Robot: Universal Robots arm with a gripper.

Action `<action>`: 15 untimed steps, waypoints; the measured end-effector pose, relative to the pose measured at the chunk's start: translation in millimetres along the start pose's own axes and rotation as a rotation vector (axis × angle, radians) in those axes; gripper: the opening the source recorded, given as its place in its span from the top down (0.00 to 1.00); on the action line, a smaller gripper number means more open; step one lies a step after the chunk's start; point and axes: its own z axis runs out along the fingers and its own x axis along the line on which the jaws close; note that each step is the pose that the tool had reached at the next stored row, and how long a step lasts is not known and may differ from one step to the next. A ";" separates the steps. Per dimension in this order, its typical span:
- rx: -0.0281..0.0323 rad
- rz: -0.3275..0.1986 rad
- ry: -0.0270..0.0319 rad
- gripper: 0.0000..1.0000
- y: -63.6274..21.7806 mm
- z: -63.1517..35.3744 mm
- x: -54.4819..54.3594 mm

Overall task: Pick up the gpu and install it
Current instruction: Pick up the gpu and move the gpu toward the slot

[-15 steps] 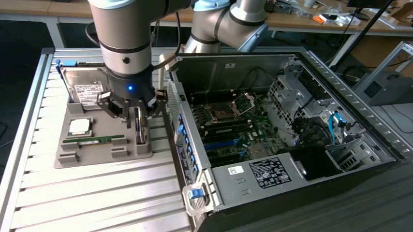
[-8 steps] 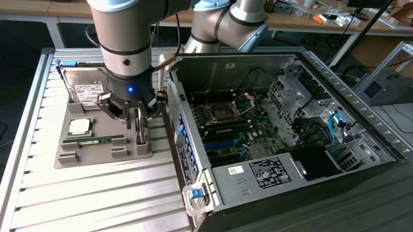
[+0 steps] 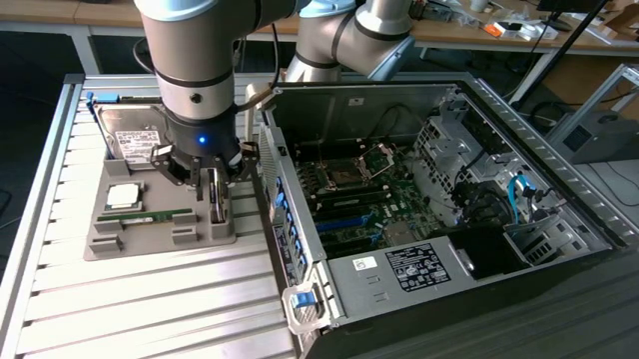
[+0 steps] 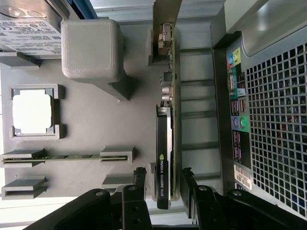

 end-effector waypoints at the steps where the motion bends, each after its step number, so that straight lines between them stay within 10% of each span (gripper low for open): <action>1: 0.0000 0.000 0.0000 0.58 0.0 0.1 -0.1; 15: 0.0002 -0.001 0.0001 0.58 11.0 0.8 -10.0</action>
